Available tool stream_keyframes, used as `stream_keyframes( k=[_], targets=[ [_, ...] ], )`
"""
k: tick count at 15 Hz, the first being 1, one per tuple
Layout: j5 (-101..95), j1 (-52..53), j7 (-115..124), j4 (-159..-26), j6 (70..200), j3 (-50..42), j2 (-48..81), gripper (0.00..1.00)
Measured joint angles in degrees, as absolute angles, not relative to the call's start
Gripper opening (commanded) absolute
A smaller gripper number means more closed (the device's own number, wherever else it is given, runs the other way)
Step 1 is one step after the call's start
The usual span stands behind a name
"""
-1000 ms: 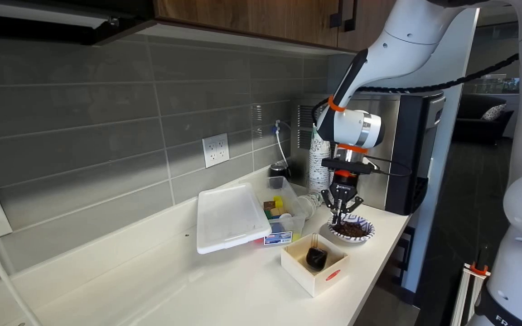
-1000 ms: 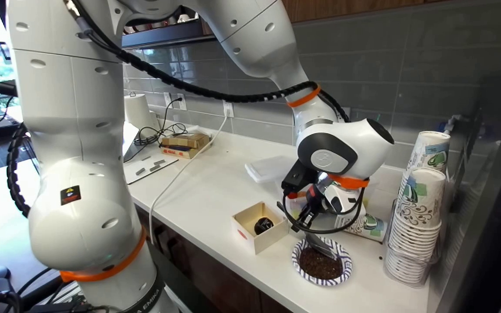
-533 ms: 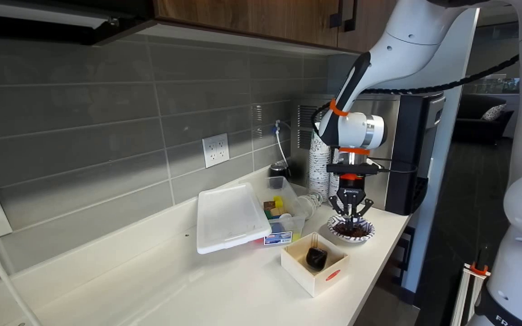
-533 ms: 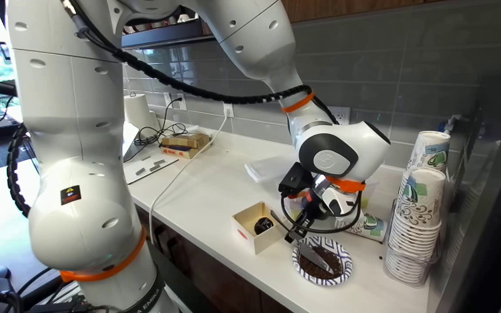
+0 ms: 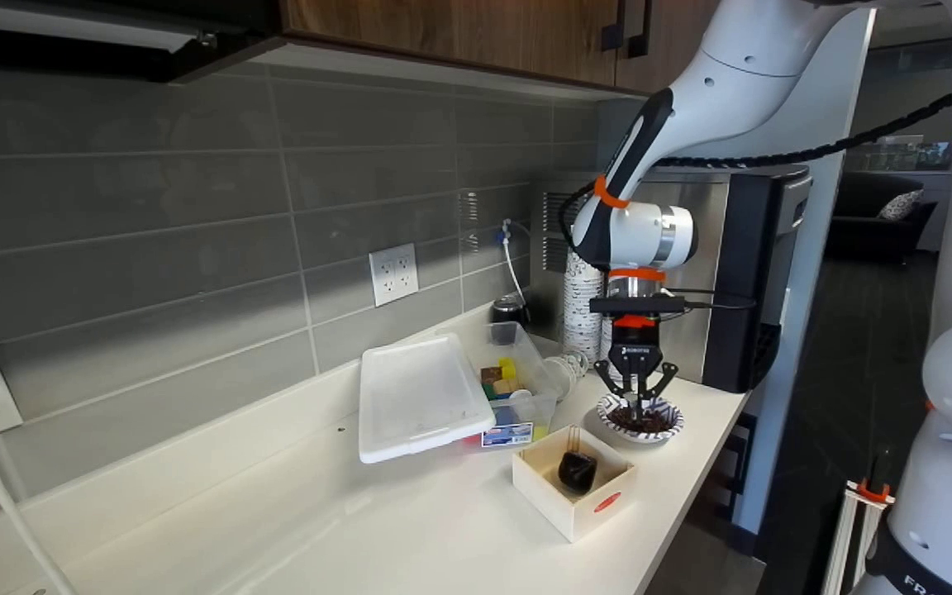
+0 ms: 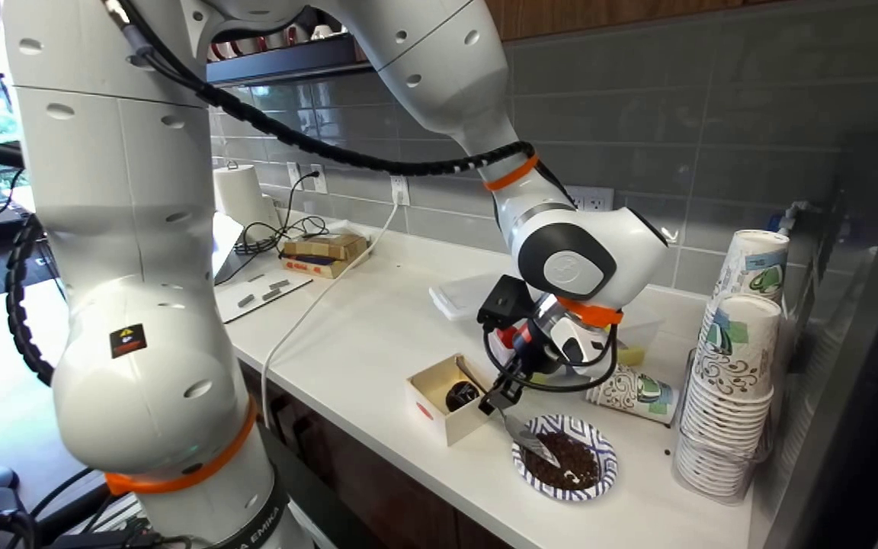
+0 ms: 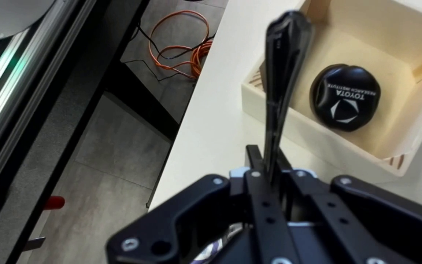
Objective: Pick up the spoon and stir in the bowl
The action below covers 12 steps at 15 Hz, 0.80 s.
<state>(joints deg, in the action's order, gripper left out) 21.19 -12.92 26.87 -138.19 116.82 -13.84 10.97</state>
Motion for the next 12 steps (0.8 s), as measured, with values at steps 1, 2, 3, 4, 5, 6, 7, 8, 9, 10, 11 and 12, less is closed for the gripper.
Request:
stream_keyframes(
  k=[1,2,3,4,5,6,7,8,9,10,11,12],
  targets=[
    [21.37,-12.78,26.78,-138.19,116.90,-13.59,10.80,0.02],
    [21.46,-12.61,26.76,-138.19,117.12,-13.38,10.63,0.02],
    [21.54,-12.49,26.75,-138.19,117.59,-13.20,10.52,0.02],
    [21.62,-12.39,26.74,-138.20,118.35,-13.07,10.45,0.02],
    [21.74,-12.37,26.71,-138.20,119.39,-12.99,10.44,0.02],
    [21.87,-12.37,26.67,-138.22,120.47,-12.98,10.44,0.02],
    [21.95,-12.38,26.66,-138.26,121.55,-12.99,10.45,0.02],
    [21.96,-12.39,26.66,-138.33,122.53,-13.04,10.45,0.02],
    [21.96,-12.42,26.66,-138.38,123.14,-13.13,10.47,0.02],
    [21.90,-12.44,26.72,-138.46,123.48,-13.29,10.51,0.02],
    [21.69,-12.45,26.89,-138.52,123.49,-13.51,10.58,0.02],
    [21.37,-12.46,27.10,-138.62,123.47,-13.79,10.65,0.02]
  ],
)
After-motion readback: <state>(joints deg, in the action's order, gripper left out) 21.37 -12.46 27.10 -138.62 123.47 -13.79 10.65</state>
